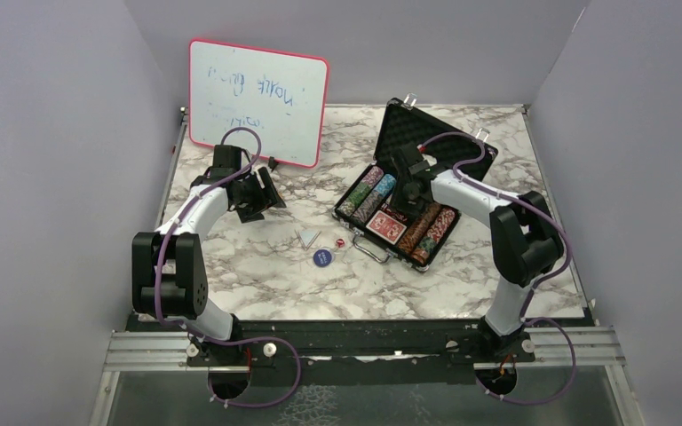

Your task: Pack up texas hold em set

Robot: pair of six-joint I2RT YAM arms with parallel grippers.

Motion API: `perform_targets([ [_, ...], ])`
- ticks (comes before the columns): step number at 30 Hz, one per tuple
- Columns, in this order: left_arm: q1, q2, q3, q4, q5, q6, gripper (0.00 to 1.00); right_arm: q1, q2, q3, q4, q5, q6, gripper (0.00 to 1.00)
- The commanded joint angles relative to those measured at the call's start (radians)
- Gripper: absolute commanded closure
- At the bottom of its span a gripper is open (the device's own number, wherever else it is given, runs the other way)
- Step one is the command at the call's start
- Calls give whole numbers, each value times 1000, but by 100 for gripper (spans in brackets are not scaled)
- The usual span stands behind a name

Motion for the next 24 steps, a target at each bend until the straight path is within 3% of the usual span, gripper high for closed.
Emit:
perform_targets([
  [1, -4, -2, 18, 2, -11, 10, 29, 0, 32, -8, 10, -27, 12, 53],
  [10, -4, -7, 16, 1, -13, 10, 29, -3, 9, -5, 33, -2, -15, 50],
  [17, -4, -8, 14, 2, -14, 10, 29, -3, -47, 34, -45, 91, -36, 47],
  [24, -4, -6, 10, 2, -15, 10, 29, -2, -60, 9, -61, 77, -15, 52],
])
